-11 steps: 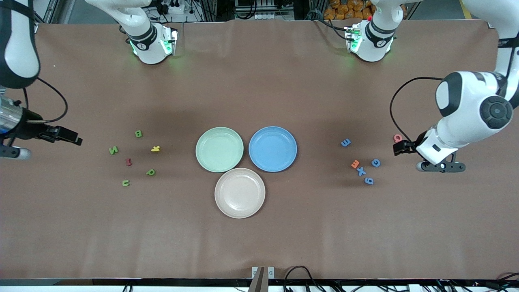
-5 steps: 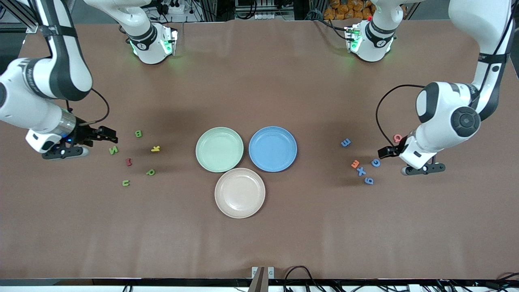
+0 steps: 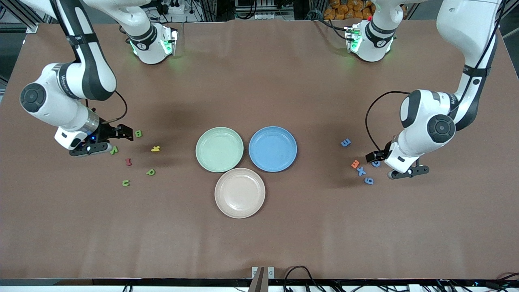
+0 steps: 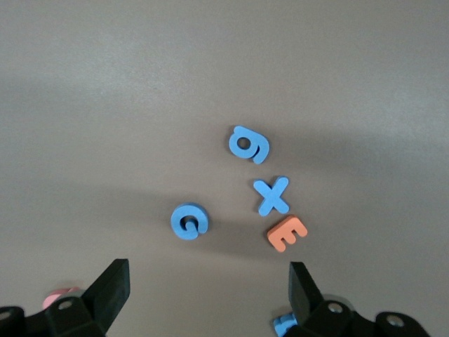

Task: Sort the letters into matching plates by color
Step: 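Reach the left gripper to the blue x while the right gripper reaches letters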

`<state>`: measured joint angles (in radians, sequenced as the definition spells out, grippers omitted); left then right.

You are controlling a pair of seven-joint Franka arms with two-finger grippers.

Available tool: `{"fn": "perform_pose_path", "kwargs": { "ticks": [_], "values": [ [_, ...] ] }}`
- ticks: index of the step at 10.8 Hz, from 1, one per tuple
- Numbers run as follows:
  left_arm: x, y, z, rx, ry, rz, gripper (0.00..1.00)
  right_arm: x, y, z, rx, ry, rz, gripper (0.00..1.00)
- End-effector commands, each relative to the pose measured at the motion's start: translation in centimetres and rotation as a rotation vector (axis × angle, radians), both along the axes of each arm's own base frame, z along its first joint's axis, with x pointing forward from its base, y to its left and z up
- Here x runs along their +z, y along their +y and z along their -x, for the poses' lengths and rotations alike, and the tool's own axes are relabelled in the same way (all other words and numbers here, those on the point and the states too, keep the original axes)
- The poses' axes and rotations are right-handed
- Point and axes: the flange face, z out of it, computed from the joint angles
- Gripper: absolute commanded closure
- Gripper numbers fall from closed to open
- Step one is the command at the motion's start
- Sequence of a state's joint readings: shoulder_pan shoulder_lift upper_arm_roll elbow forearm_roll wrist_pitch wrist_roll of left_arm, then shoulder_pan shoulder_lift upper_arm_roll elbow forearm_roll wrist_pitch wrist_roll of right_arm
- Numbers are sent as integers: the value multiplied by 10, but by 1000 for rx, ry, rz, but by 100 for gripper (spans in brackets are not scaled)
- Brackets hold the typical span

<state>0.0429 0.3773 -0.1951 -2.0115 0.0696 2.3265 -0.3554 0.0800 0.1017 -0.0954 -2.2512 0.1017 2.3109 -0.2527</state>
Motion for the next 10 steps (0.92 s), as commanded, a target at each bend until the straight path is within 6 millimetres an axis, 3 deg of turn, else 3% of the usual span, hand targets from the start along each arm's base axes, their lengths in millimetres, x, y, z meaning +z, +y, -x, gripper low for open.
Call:
{"fn": "perform_pose_path", "kwargs": {
  "ticks": [1, 4, 8, 10],
  "values": [
    [-21, -14, -7, 47, -17, -13, 0, -14, -3, 24, 58, -40, 12, 0],
    [-45, -27, -18, 123, -8, -45, 0, -28, -7, 33, 85, -50, 32, 0],
    [-72, -44, -19, 198, -32, -44, 0, -52, -18, 52, 109, -63, 45, 0],
    [-81, -42, -21, 222, -46, -39, 0, -62, -22, 59, 107, -76, 49, 0]
  ]
}}
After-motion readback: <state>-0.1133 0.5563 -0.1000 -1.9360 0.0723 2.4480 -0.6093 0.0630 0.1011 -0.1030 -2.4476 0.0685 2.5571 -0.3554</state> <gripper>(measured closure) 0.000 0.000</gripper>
